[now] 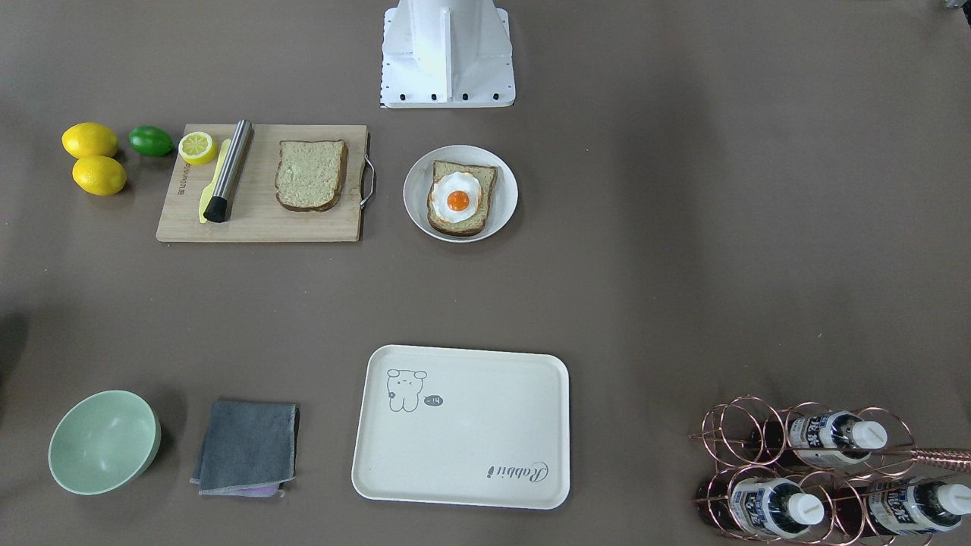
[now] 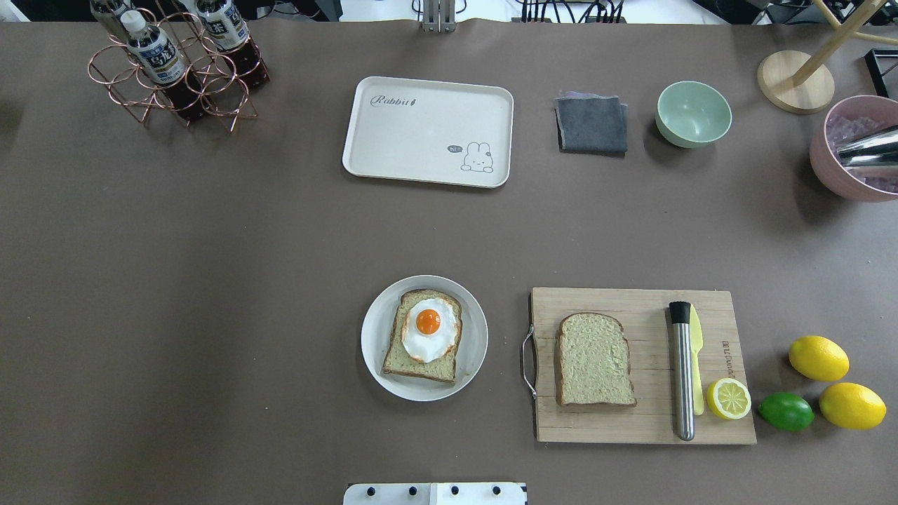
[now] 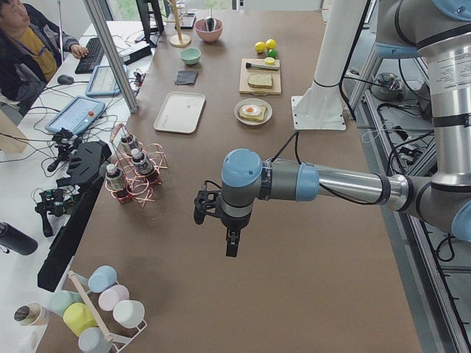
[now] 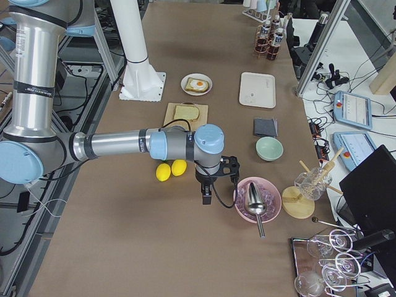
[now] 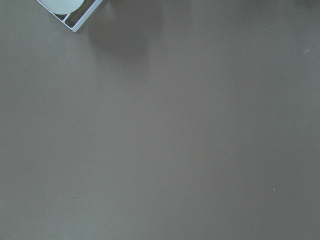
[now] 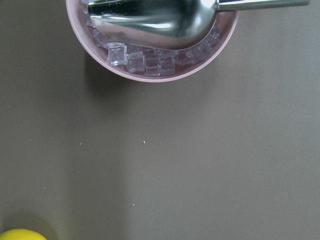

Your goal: Make sandwich and place on tray

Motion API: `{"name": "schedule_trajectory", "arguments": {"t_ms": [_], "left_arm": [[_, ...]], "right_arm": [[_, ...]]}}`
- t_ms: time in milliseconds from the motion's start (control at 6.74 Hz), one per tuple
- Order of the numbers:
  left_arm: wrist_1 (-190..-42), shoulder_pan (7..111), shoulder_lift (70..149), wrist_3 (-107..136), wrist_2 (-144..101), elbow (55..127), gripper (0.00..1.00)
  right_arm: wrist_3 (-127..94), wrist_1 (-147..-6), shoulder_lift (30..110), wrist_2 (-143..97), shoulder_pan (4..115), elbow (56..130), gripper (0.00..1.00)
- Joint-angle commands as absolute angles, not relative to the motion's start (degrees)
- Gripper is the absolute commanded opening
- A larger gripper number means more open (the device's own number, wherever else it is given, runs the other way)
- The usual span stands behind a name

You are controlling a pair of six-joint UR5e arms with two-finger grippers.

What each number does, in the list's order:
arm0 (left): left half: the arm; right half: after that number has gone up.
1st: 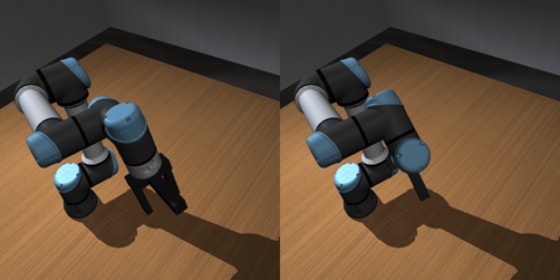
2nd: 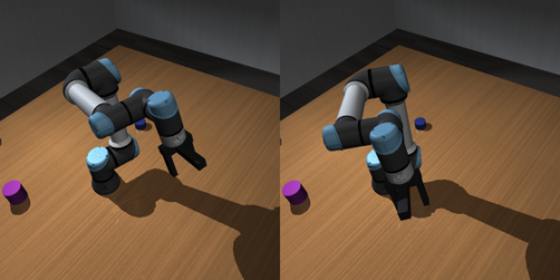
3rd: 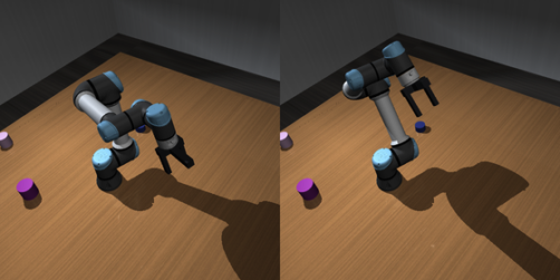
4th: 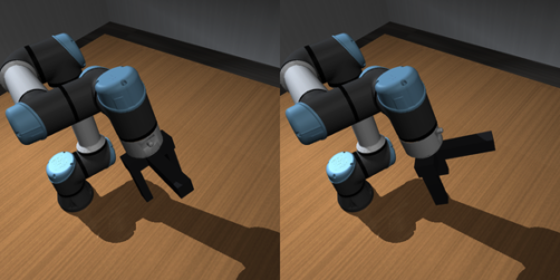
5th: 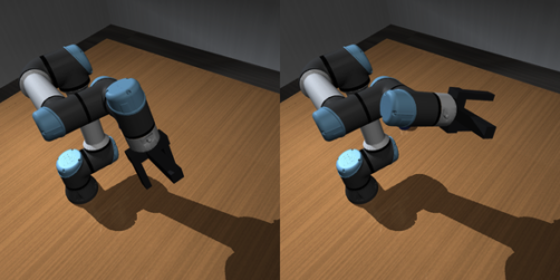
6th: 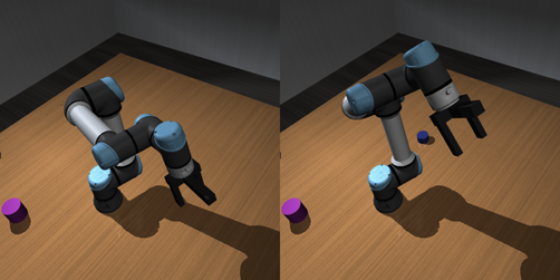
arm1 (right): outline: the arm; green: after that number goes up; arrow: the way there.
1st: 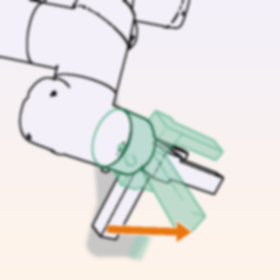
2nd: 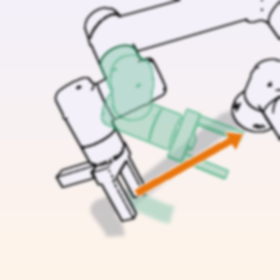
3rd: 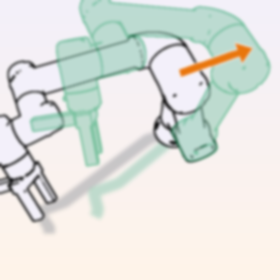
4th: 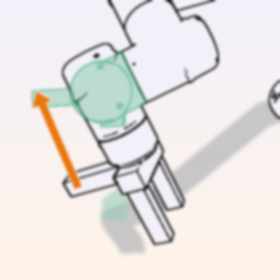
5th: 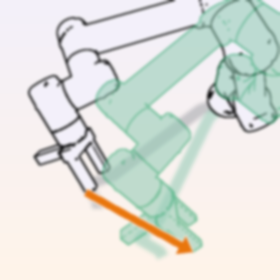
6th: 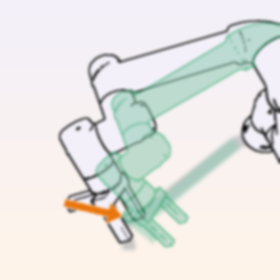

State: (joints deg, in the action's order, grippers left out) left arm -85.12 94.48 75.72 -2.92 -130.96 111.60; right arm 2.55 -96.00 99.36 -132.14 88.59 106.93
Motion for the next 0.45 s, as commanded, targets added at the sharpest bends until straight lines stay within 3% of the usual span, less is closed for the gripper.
{"name": "schedule_trajectory", "arguments": {"t_ms": [0, 297], "left_arm": [[-85.3, 94.5, 74.5, -3.2, -130.8, 111.6, 0.98], [-85.2, 95.2, 74.4, -3.5, -130.7, 111.3, 0.98]], "right_arm": [[2.5, -96.0, 99.2, -132.0, 88.6, 106.9, 1.0], [2.5, -95.9, 98.7, -131.7, 88.3, 106.3, 1.0]]}}
